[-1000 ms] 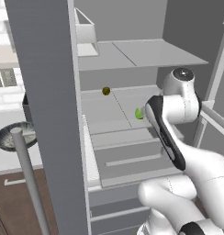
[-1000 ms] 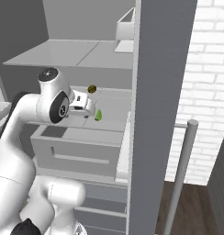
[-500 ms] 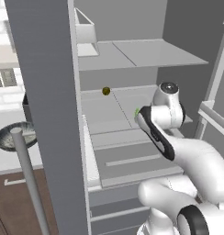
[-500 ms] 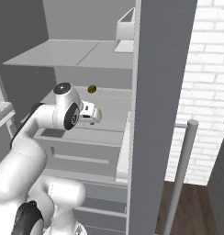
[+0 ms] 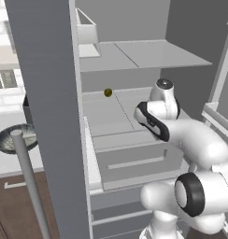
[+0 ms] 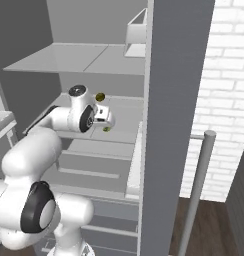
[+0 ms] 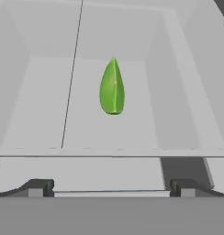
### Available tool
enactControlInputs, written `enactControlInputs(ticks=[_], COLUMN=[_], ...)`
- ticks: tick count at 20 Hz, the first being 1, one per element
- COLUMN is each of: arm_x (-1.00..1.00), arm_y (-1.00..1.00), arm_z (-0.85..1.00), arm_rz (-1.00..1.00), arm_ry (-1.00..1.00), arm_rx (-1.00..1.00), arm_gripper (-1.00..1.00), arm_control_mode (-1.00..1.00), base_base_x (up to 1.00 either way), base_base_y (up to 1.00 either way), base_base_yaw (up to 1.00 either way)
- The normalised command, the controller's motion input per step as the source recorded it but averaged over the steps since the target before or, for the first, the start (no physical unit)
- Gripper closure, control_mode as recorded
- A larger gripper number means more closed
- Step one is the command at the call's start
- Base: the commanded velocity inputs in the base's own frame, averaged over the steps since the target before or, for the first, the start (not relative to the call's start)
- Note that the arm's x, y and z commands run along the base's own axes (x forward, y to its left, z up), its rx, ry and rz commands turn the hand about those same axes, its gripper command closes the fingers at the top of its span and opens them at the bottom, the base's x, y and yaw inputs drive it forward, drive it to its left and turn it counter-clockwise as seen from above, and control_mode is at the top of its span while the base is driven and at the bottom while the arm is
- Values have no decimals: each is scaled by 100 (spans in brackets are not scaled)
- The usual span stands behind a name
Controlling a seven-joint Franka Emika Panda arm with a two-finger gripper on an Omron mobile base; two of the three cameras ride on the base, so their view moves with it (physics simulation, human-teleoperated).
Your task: Grab a lemon wedge from the fridge and one ice cube from the ice bowl, and put them in the glass of lemonade.
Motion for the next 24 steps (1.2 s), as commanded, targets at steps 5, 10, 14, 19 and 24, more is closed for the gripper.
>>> enactControlInputs(ticks=[5, 10, 14, 19, 24], arm_x=[24, 8, 36, 64, 33], arm_y=[0, 0, 0, 0, 0], arm_z=[-13, -34, -28, -5, -1], arm_rz=[0, 0, 0, 0, 0], arm_ry=[1, 0, 0, 1, 5], arm_rx=[0, 0, 0, 0, 0], arm_gripper=[-100, -100, -100, -100, -100], arm_control_mode=[-100, -100, -100, -100, -100], base_base_x=[0, 0, 0, 0, 0], base_base_y=[0, 0, 0, 0, 0], base_base_yaw=[0, 0, 0, 0, 0])
